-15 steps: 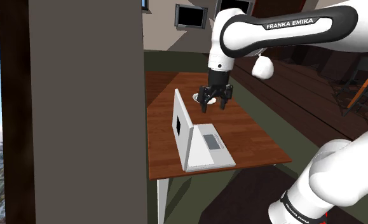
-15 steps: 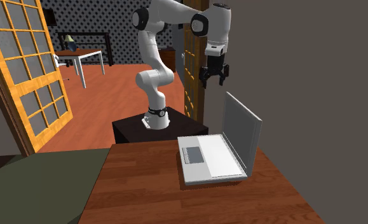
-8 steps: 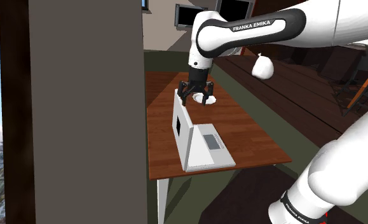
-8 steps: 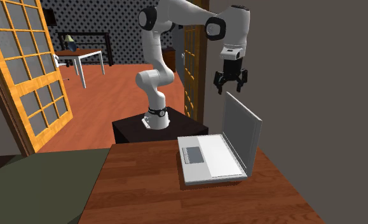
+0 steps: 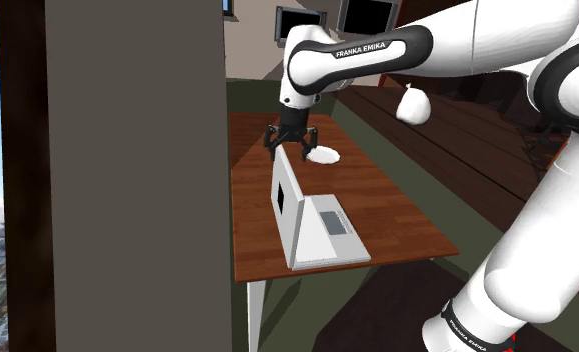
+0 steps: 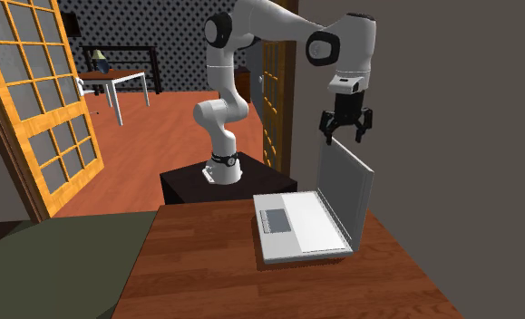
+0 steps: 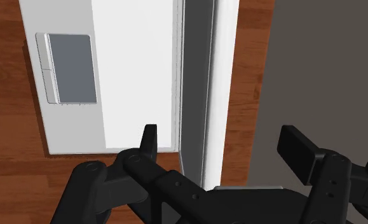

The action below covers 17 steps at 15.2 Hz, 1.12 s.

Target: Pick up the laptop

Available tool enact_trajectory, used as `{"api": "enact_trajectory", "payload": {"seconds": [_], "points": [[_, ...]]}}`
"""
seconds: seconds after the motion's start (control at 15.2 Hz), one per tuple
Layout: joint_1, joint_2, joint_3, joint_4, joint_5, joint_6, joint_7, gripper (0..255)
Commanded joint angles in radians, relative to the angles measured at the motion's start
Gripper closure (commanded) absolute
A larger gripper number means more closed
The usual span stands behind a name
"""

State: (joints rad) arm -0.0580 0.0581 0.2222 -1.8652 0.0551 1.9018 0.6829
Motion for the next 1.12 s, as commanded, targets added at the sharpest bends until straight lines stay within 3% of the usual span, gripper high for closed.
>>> {"api": "enact_trajectory", "payload": {"seconds": [0.0,0.33,0.4,1.06], "points": [[0.001,0.006,0.000,-0.021,-0.001,0.029,0.002,0],[0.001,0.017,0.001,-0.056,-0.003,0.075,0.001,0],[0.002,0.017,0.001,-0.056,-0.003,0.074,0.002,255],[0.001,0.014,0.001,-0.047,-0.002,0.062,0.001,255]]}}
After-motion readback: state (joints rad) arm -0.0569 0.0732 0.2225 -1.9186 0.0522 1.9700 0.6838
